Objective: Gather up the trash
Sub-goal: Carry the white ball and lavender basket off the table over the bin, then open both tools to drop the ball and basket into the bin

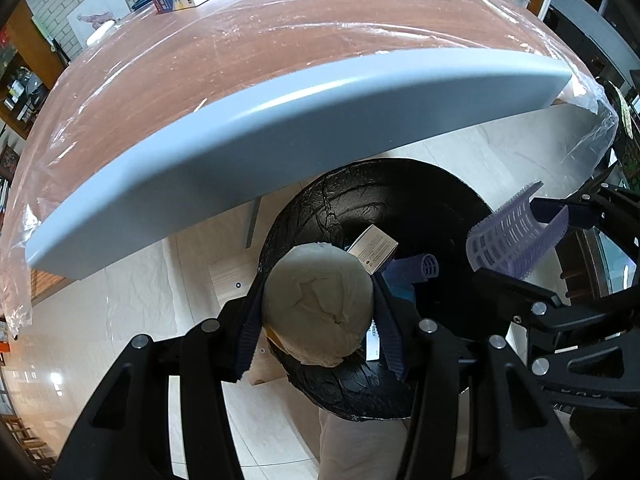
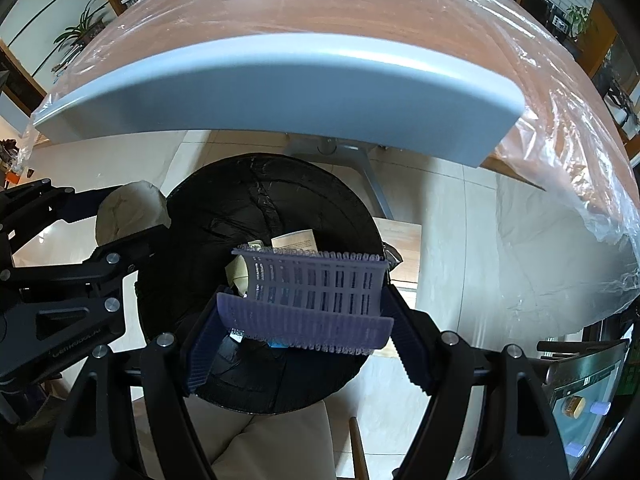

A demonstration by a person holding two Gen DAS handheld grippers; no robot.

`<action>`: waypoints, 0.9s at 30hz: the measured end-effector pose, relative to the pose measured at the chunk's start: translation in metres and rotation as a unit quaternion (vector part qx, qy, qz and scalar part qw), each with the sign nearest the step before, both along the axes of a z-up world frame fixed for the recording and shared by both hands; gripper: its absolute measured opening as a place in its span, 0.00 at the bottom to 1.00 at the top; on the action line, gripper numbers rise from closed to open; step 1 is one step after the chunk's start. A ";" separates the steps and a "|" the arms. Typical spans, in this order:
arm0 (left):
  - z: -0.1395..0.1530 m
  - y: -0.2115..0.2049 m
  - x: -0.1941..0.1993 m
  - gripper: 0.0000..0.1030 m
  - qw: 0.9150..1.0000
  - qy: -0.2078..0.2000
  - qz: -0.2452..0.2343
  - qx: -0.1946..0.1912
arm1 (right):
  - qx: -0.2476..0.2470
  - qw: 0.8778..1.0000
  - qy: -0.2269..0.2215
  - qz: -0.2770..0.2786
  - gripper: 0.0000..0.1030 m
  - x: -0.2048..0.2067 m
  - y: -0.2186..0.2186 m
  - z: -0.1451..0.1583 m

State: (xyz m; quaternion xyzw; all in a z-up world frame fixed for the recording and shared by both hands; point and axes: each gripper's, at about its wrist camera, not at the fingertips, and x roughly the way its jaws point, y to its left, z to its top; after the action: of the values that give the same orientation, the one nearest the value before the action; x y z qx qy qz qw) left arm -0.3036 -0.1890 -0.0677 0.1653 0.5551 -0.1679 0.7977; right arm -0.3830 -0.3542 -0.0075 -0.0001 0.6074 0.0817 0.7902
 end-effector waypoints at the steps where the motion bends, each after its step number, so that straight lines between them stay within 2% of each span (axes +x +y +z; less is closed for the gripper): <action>1: -0.001 0.000 0.000 0.50 1.000 0.000 -0.002 0.001 | 0.000 1.000 0.001 0.000 0.72 0.000 0.000 -0.001; 6: -0.002 0.000 0.004 0.50 1.000 0.006 -0.009 0.004 | -0.002 1.000 0.007 -0.003 0.72 0.004 -0.002 -0.006; 9: -0.003 -0.001 0.005 0.51 1.000 0.017 -0.025 -0.009 | -0.001 1.000 0.010 -0.005 0.73 0.005 -0.003 -0.004; 11: -0.002 -0.001 0.006 0.59 1.000 0.013 -0.025 -0.010 | -0.005 1.000 0.010 -0.010 0.74 0.005 -0.004 -0.005; 12: 0.000 0.000 0.007 0.67 1.000 0.007 -0.019 -0.006 | -0.004 1.000 0.009 -0.013 0.78 0.005 -0.006 -0.004; 13: 0.002 0.002 0.007 0.70 1.000 0.005 -0.018 -0.009 | -0.003 1.000 0.007 -0.017 0.79 0.004 -0.007 -0.003; 18: 0.016 0.012 0.005 0.71 1.000 -0.009 -0.022 -0.017 | 0.003 1.000 -0.005 -0.027 0.81 -0.002 -0.014 0.013; 20: 0.029 0.018 0.001 0.71 0.999 -0.021 -0.026 -0.025 | 0.006 0.999 -0.019 -0.030 0.81 -0.007 -0.017 0.028; 23: 0.060 0.028 -0.007 0.71 0.996 -0.046 -0.041 -0.061 | 0.017 0.997 -0.068 -0.027 0.81 -0.013 -0.020 0.068; 24: 0.073 0.032 -0.009 0.75 0.994 -0.061 -0.048 -0.076 | 0.015 0.996 -0.087 -0.027 0.83 -0.011 -0.020 0.081; 25: 0.082 0.034 -0.009 0.85 0.992 -0.073 -0.053 -0.086 | 0.013 0.994 -0.104 -0.028 0.85 -0.009 -0.021 0.092; 27: 0.104 0.041 -0.005 0.94 0.987 -0.116 -0.059 -0.094 | 0.007 0.990 -0.136 -0.035 0.91 0.000 -0.022 0.109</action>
State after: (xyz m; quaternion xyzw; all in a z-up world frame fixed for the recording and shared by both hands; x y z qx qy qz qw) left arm -0.3084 -0.1484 0.0359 0.1408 0.4296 -0.2456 0.8575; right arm -0.3830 -0.3761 0.1017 0.0156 0.4931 0.0572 0.8680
